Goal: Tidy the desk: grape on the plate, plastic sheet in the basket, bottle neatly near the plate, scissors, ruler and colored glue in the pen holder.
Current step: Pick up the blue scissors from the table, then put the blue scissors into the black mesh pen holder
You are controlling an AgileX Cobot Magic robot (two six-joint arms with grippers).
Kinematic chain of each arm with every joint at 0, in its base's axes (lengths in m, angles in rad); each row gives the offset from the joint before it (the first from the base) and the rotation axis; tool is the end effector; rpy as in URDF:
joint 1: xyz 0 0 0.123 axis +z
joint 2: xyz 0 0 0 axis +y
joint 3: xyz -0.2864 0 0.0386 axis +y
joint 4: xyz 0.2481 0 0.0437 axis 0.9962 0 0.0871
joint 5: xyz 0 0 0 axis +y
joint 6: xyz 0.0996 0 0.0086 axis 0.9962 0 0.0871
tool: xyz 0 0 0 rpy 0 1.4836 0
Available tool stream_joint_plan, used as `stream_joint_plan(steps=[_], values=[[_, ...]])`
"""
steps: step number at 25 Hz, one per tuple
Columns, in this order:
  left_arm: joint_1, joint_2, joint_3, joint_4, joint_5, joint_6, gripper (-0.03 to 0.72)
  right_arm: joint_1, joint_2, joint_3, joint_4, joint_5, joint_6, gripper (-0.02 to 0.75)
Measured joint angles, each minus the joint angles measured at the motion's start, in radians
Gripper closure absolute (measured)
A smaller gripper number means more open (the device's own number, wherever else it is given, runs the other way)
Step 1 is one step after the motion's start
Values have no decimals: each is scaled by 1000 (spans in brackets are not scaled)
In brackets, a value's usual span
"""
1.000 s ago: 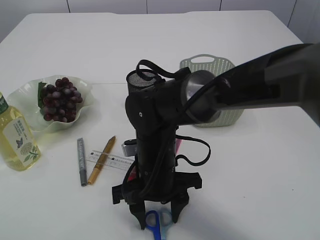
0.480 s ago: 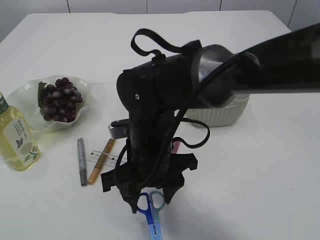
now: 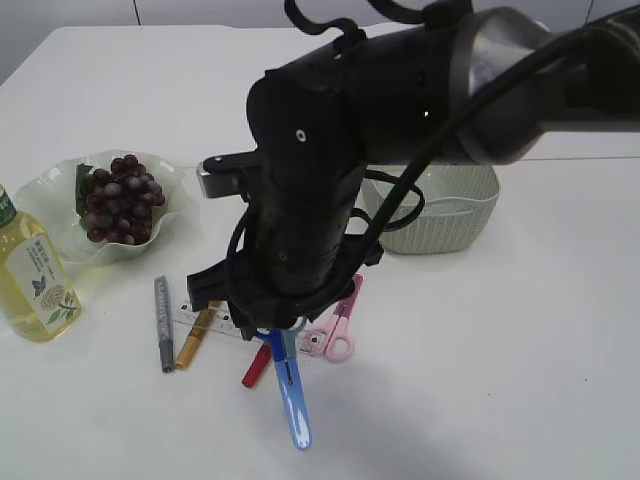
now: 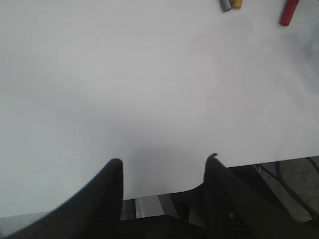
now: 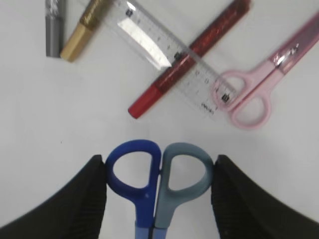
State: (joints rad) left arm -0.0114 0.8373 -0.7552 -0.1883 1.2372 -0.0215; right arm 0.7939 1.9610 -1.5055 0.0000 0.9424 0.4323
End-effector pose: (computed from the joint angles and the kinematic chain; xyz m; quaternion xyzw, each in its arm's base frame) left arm 0.1207 -0.0191 0.2921 -0.0203 0.9812 -0.0955 0.1662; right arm 0.2890 0.2940 0.2067 -0.1783 0.9754 0.0746 0.1061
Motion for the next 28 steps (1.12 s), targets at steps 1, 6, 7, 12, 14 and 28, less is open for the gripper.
stream_joint_plan(steps=[1,6,7,12,14,28], values=[[0,0,0,2,0,0,302,0,-7,0,-17,-18,0,309],[0,0,0,6,0,0,302,0,-29,0,-113,-139,-1,309],[0,0,0,6,0,0,302,0,-29,0,-132,-160,-2,309],[0,0,0,7,0,0,302,0,-30,0,-217,-250,-2,309],[0,0,0,7,0,0,302,0,-30,0,-253,-290,0,309],[0,0,0,7,0,0,302,-7,-30,-98,-749,-444,294,310]])
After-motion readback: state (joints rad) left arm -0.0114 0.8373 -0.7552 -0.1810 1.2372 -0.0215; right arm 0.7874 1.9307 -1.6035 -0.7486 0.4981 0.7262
